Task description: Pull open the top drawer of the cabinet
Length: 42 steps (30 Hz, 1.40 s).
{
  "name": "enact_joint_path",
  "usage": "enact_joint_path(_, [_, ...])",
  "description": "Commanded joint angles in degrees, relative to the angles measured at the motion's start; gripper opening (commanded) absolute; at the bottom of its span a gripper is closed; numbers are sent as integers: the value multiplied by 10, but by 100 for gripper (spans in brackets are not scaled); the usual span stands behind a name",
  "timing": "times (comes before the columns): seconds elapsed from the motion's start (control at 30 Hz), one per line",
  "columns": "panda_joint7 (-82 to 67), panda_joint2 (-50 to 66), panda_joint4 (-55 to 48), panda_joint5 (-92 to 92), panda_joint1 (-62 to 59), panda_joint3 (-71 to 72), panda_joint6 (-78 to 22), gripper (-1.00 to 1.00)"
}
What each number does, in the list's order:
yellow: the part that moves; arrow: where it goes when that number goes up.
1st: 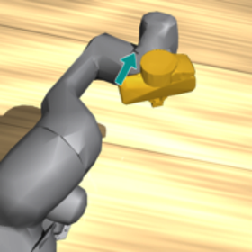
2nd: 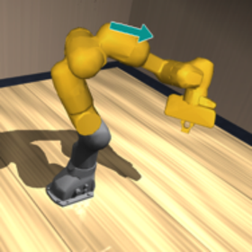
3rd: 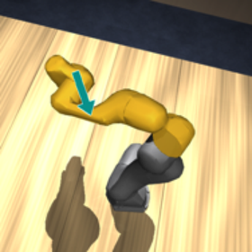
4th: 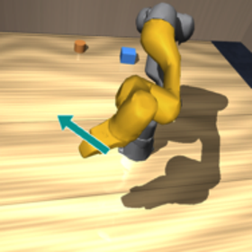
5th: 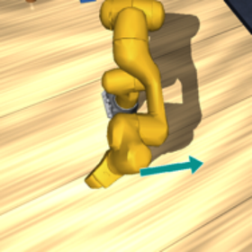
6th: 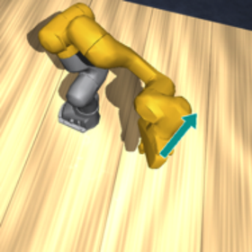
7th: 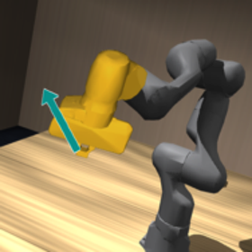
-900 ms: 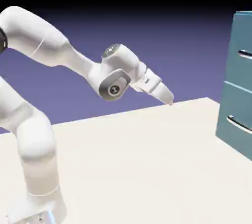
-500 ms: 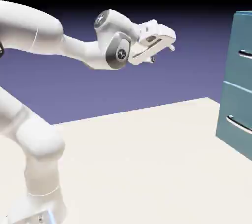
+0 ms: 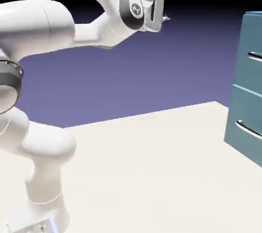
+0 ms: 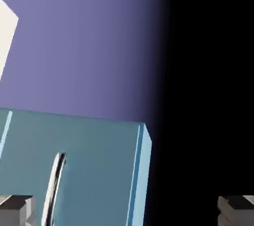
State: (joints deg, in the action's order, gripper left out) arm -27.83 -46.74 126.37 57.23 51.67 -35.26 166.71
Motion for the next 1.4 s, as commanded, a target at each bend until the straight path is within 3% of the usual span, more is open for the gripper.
enact_joint_path(0.0, [-25,-5,-12,20,18,-13,-3,0])
enact_joint_path(1.37, [-1047,-210,-516,852,759,-525,-109,0])
